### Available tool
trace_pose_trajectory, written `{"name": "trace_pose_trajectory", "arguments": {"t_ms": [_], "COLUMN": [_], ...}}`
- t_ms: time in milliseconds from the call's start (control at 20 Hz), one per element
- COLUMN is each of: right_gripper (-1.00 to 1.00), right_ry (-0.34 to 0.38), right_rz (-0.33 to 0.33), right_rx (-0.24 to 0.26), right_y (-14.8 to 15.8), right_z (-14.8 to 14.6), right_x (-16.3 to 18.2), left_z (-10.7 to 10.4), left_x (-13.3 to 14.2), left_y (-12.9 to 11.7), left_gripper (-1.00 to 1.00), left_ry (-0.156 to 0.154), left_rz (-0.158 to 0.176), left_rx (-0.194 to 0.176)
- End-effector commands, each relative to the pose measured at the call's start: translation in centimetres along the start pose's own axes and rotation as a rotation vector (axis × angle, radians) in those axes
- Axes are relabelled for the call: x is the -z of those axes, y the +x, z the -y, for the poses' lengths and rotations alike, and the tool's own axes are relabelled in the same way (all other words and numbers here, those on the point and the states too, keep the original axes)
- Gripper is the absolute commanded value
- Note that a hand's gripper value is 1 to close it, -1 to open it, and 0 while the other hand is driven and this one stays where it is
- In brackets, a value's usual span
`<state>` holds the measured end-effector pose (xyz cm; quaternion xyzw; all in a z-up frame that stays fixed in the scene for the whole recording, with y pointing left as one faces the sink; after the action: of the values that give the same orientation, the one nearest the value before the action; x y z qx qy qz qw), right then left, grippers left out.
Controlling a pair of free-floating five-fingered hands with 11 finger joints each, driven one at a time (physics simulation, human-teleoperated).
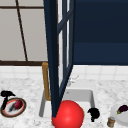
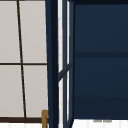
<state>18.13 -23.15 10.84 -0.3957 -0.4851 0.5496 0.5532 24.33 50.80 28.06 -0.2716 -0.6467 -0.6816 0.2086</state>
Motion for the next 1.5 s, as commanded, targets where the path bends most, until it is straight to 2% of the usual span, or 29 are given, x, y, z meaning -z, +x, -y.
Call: {"name": "trace_pose_trajectory", "arguments": {"t_ms": [0, 200, 750, 1450], "right_gripper": [0.0, 0.0, 0.0, 0.0], "right_ry": [0.0, 0.0, 0.0, 0.0], "right_rz": [0.0, 0.0, 0.0, 0.0], "right_rx": [0.0, 0.0, 0.0, 0.0], "right_y": [0.0, 0.0, 0.0, 0.0], "right_z": [0.0, 0.0, 0.0, 0.0], "right_x": [0.0, 0.0, 0.0, 0.0], "left_z": [-0.2, -0.4, -0.1, 1.2], "left_x": [1.4, 3.4, 10.5, 21.4], "left_y": [1.2, 2.9, 8.1, 10.2], "left_gripper": [-1.0, -1.0, -1.0, -1.0], "left_ry": [-0.003, -0.002, -0.008, -0.015], "left_rz": [0.002, -0.001, -0.005, -0.011], "left_rx": [0.015, -0.013, -0.009, -0.018]}}
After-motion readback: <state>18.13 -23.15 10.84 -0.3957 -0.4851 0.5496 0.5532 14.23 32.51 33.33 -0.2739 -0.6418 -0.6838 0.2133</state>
